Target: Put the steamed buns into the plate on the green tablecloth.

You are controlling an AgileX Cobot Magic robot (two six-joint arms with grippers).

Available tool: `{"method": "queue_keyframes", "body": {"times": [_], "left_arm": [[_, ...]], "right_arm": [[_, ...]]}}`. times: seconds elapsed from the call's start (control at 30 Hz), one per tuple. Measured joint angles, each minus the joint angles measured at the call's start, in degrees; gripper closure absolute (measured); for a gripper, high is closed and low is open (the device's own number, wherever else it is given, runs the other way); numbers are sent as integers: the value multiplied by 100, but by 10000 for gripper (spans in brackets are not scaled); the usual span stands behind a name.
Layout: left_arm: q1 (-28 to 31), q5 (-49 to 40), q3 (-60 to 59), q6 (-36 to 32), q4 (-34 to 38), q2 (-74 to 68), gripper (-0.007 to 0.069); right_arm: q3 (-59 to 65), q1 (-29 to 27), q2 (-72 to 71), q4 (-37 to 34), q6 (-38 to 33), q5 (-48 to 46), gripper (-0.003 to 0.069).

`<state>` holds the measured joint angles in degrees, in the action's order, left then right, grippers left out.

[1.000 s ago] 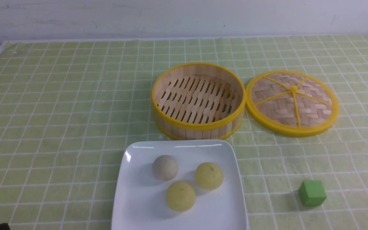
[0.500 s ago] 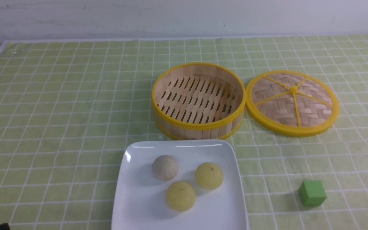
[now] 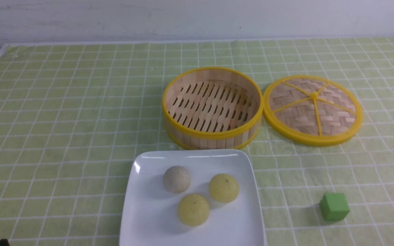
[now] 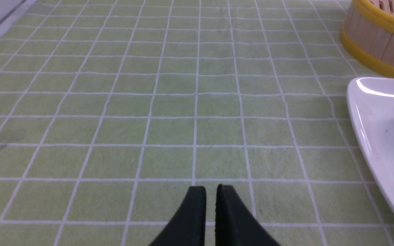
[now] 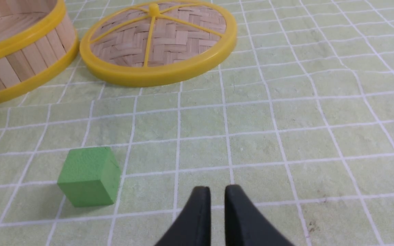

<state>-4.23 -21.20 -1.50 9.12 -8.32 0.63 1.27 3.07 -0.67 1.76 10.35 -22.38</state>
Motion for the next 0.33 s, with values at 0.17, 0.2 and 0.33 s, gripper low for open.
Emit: {"method": "queue_keyframes", "body": {"times": [0.17,0.2,0.33], "left_arm": [[0,0,0,0,0,0,545],[0,0,0,0,-2,0,541],[0,0,0,0,-2,0,535]], "right_arm": [[0,0,0,0,0,0,568],[0,0,0,0,0,0,566],[0,0,0,0,0,0,561]]}}
